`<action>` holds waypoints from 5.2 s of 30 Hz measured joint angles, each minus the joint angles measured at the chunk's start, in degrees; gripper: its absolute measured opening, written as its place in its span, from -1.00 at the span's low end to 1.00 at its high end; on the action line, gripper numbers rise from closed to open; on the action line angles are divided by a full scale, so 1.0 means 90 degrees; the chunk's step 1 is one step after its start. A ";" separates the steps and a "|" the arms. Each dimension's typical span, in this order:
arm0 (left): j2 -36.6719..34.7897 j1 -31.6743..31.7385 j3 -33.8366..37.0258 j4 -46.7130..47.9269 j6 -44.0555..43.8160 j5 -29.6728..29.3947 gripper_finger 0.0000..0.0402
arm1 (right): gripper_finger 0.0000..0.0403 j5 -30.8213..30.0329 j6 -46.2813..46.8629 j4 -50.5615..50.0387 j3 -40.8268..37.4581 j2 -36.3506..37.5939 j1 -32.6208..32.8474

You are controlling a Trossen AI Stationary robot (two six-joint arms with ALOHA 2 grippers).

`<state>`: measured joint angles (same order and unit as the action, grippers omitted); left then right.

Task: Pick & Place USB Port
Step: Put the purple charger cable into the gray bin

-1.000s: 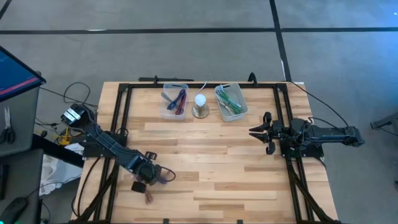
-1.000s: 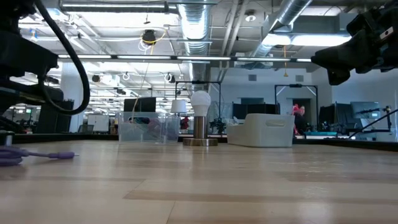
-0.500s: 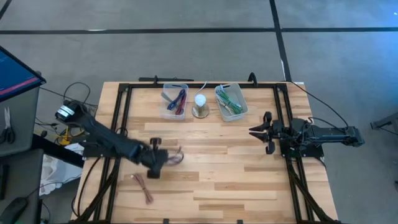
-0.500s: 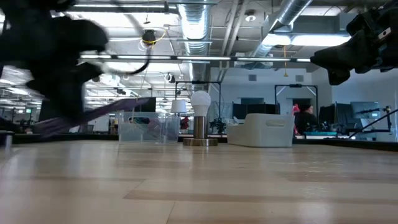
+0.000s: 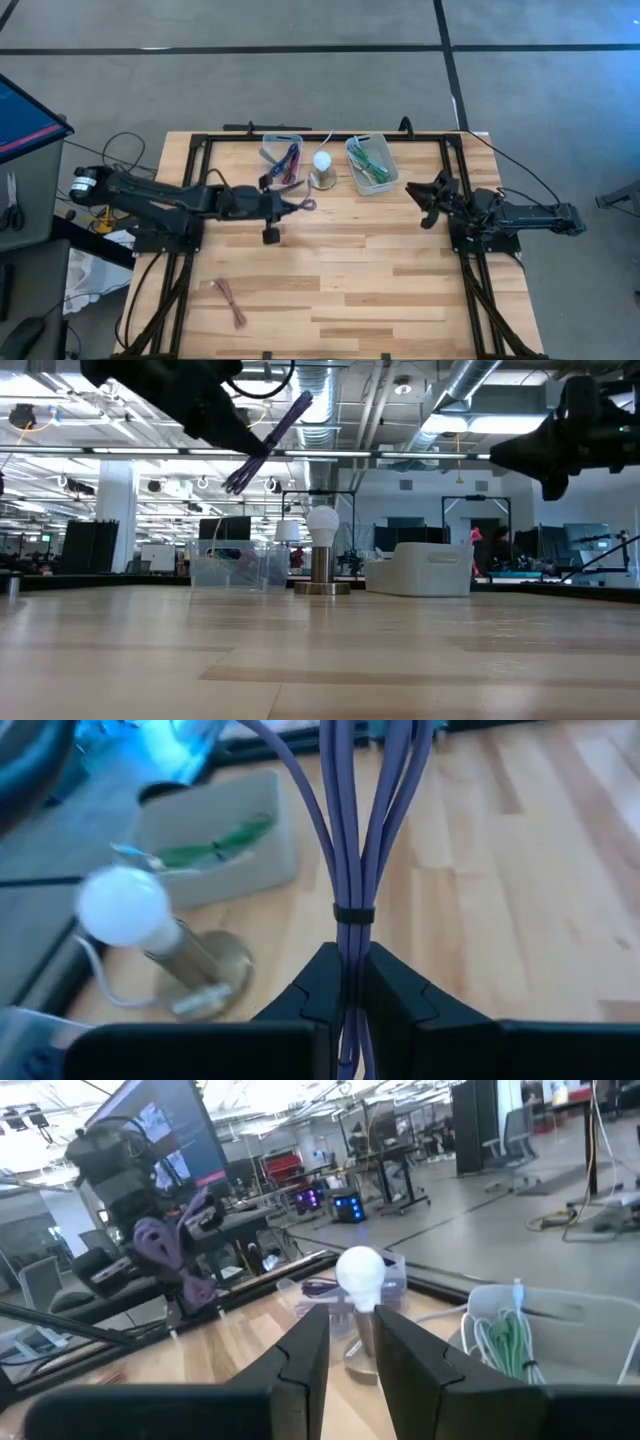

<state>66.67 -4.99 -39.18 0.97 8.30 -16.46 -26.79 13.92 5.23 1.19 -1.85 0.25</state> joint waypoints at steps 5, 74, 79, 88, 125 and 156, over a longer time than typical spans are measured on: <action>0.0034 0.0390 0.0000 -0.0448 0.0376 0.0050 -0.87 | -0.63 0.0253 -0.0036 -0.0124 0.0000 -0.0002 0.0000; 0.0874 0.1314 -0.0003 -0.3115 0.0383 0.2143 -0.87 | -0.96 0.3072 -0.1710 0.6386 0.2904 -0.8645 -0.0821; 0.0872 0.1314 -0.0003 -0.3121 0.0384 0.2143 -0.87 | -0.92 0.3316 -0.1662 0.6357 0.3408 -0.9031 -0.0817; 0.0874 0.1348 -0.0003 -0.3118 0.0383 0.2145 -0.87 | -0.44 0.3327 -0.1445 0.6115 0.3743 -0.9423 -0.0787; 0.0875 0.1355 0.0005 -0.3005 0.0364 0.2114 -0.87 | -0.47 0.3318 -0.1744 0.5007 0.5303 -1.0492 -0.0775; 0.0853 0.1352 0.0027 -0.2647 0.0435 0.1900 -0.62 | -0.95 0.3375 -0.2033 0.5009 0.5494 -1.0581 -0.0984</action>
<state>74.35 7.18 -38.94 -22.85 12.22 0.64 3.58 -4.38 50.32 50.64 -97.08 -8.60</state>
